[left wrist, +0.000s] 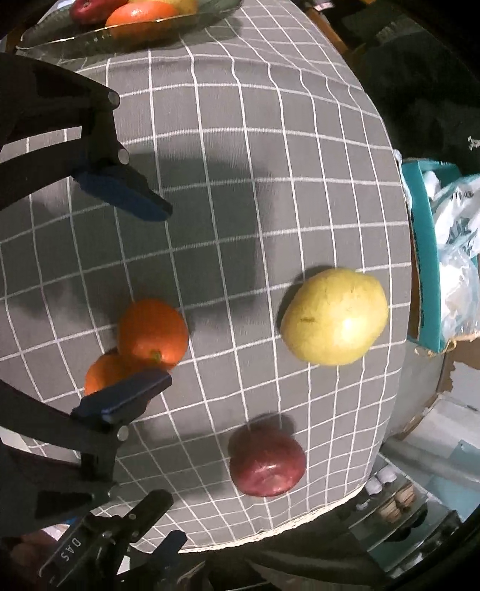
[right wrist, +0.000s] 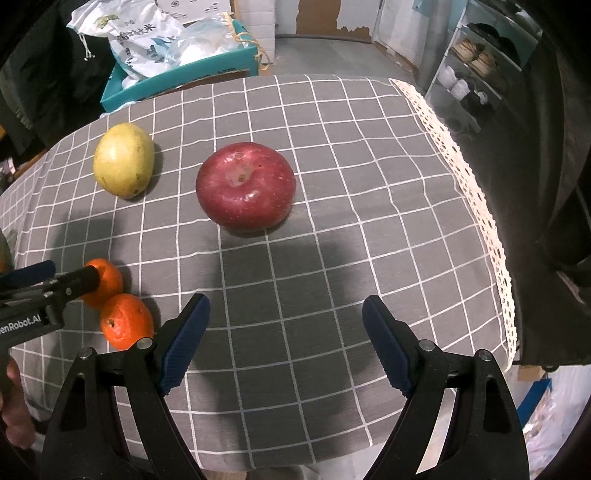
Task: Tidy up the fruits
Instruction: 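Grasp an orange with the left tool while the right tool grasps the red apple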
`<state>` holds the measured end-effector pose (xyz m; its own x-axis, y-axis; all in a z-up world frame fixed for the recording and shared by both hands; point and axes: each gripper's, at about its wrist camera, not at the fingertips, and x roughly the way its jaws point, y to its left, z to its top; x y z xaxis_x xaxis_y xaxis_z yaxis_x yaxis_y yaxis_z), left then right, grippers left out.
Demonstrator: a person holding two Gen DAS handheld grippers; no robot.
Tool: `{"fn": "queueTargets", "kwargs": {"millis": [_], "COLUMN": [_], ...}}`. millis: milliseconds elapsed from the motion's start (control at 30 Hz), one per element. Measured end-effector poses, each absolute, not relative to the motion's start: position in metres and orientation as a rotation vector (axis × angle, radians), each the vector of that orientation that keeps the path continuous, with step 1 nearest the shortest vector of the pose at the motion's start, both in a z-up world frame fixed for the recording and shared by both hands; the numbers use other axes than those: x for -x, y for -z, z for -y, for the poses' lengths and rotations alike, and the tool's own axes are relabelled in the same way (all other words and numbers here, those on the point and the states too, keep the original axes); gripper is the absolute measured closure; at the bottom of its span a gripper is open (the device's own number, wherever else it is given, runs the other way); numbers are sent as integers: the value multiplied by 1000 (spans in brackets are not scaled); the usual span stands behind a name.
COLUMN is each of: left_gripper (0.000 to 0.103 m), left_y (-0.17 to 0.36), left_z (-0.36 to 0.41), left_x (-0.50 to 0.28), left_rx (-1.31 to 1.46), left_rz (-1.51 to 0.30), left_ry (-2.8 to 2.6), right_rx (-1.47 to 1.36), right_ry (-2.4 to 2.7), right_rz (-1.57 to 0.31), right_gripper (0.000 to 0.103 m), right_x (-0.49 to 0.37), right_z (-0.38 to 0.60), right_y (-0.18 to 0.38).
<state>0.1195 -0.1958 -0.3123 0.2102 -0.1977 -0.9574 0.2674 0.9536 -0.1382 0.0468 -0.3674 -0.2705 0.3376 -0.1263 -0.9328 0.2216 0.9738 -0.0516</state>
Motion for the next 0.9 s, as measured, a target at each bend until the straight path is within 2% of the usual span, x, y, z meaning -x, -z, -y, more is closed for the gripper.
{"fn": "queueTargets", "kwargs": {"millis": [100, 167, 233, 400, 900], "left_gripper": [24, 33, 35, 57, 58], "left_y": [318, 323, 324, 330, 305], "left_z": [201, 203, 202, 202, 192], "left_x": [-118, -118, -119, -119, -130], "left_rx": [-68, -57, -44, 2, -64], "left_rz": [-1337, -1353, -1354, -1370, -1270], "left_ry": [336, 349, 357, 409, 350], "right_rx": [-88, -88, -89, -100, -114], "right_ry": [225, 225, 226, 227, 122], "right_rz": [-1206, -1205, -1205, -1205, -1203], "right_gripper": [19, 19, 19, 19, 19], "right_x": [-47, -47, -46, -47, -97], "right_z": [368, 368, 369, 372, 372], "right_y": [270, 270, 271, 271, 272]}}
